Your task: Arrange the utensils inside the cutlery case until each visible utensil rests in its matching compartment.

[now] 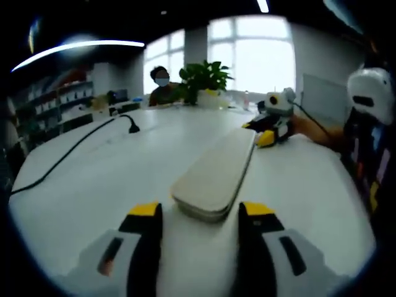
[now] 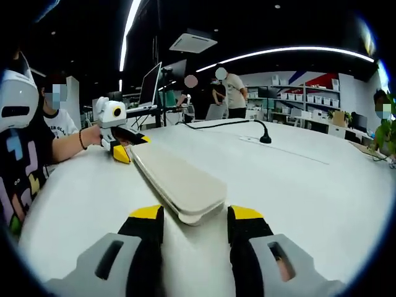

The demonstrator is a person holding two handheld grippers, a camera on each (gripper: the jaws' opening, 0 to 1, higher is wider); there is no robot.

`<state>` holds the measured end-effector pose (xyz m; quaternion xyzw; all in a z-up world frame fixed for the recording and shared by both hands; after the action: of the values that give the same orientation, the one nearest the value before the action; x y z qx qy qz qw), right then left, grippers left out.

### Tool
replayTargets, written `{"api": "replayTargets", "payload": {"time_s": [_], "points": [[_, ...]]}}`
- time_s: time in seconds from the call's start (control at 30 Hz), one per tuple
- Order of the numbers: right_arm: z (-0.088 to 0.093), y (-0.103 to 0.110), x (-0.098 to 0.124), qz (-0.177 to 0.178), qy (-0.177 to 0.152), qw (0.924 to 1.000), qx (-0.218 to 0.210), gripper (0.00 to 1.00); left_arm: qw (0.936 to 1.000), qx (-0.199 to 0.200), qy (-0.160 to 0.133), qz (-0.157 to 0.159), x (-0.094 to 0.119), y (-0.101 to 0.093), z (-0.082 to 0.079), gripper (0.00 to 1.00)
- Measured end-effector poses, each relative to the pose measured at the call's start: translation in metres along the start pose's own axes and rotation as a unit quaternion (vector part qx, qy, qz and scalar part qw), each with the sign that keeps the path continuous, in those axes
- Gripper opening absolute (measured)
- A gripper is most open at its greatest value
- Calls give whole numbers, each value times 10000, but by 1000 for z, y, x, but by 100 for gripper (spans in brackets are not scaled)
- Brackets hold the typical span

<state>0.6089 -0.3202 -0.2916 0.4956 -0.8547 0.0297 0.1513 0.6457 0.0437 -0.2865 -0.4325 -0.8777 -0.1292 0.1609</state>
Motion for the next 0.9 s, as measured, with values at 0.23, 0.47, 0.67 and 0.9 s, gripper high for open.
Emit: {"api": "replayTargets", "payload": {"time_s": [0.23, 0.47, 0.67, 0.9], "points": [[-4, 1, 36, 856, -225, 9960, -71, 50, 9978, 377, -328, -424, 27, 1, -8, 52], [-38, 21, 71, 1676, -856, 9820, -164, 54, 9882, 562, -1044, -972, 58, -9, -34, 57], [-65, 40, 91, 2587, -1003, 9607, -4, 94, 9749, 1301, -1153, -1394, 80, -18, -50, 66], [-89, 69, 105, 3324, -919, 9367, 599, 99, 9621, 1169, -1465, -1981, 97, -30, -58, 74]]}}
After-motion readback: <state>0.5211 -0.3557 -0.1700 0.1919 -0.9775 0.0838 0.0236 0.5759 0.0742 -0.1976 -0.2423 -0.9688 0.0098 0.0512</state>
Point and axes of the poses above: the point that each gripper's makers call its tool centre point, and the gripper's own axes: x roughly backward along the fingers, y roughly to its left, z roughly out of its underside, the point moved 10 cm from there along x, roughly backward along the fingers, and after that the axes turned 11 degrees about -z, right-handed, at the moved point
